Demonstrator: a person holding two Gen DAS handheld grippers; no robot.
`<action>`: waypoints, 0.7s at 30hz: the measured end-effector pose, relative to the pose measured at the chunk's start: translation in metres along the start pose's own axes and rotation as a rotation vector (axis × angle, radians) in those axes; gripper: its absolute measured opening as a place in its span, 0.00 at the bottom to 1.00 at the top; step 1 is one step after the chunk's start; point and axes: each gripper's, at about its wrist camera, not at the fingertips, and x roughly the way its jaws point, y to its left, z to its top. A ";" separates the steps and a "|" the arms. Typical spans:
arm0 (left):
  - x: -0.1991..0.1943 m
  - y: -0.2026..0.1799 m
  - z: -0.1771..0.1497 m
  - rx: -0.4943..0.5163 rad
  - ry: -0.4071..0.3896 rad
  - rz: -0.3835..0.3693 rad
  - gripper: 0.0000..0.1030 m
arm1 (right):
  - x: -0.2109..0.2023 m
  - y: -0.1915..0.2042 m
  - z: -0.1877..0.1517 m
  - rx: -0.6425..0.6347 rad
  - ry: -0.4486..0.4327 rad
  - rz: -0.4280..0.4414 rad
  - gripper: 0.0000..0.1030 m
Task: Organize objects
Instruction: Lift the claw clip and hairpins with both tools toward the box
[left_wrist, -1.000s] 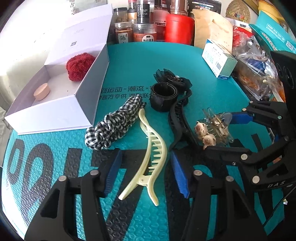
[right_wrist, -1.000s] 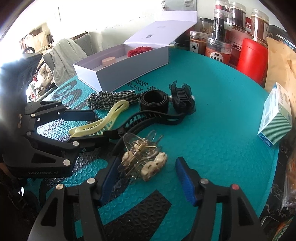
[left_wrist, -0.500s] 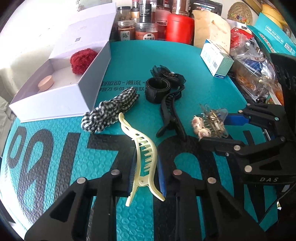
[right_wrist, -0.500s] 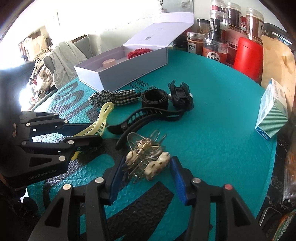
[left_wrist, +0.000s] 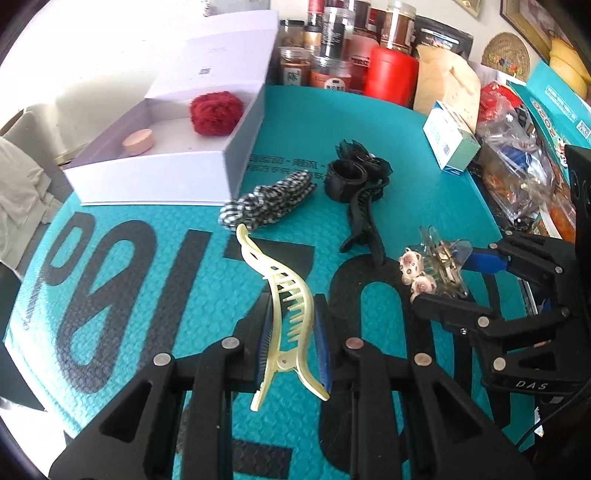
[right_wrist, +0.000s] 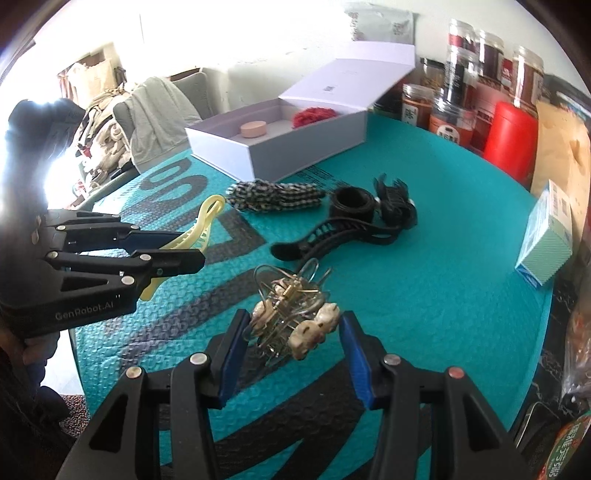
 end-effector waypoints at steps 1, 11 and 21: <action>-0.003 0.002 0.000 -0.003 -0.007 0.011 0.20 | -0.001 0.002 0.002 -0.007 -0.001 0.000 0.49; -0.028 0.022 0.003 -0.020 -0.032 0.064 0.20 | -0.003 0.023 0.021 -0.066 -0.006 0.018 0.49; -0.044 0.037 0.028 -0.029 -0.059 0.088 0.20 | -0.009 0.029 0.052 -0.135 -0.035 0.027 0.49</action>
